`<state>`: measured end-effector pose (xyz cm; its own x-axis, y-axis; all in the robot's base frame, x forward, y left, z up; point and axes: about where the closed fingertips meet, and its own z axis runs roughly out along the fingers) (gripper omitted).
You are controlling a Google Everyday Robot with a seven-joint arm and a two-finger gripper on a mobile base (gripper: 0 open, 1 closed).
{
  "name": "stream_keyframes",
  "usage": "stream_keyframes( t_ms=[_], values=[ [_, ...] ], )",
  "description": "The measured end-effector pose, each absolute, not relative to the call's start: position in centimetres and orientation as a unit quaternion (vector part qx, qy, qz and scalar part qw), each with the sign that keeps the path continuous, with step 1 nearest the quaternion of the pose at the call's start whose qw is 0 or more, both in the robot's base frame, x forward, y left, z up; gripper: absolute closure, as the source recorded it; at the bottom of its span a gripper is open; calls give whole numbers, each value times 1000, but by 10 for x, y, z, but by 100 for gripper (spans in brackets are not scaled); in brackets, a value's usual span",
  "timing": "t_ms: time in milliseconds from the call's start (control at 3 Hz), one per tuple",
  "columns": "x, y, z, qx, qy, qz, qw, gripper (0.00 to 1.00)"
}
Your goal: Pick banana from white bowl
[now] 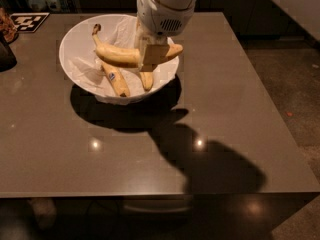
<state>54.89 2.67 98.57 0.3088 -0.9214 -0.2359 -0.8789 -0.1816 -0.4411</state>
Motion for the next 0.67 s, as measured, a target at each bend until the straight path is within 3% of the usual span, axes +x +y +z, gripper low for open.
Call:
stream_keyframes(
  t_ms=[667],
  values=[
    [483, 12, 1007, -771, 581, -47, 257, 100]
  ],
)
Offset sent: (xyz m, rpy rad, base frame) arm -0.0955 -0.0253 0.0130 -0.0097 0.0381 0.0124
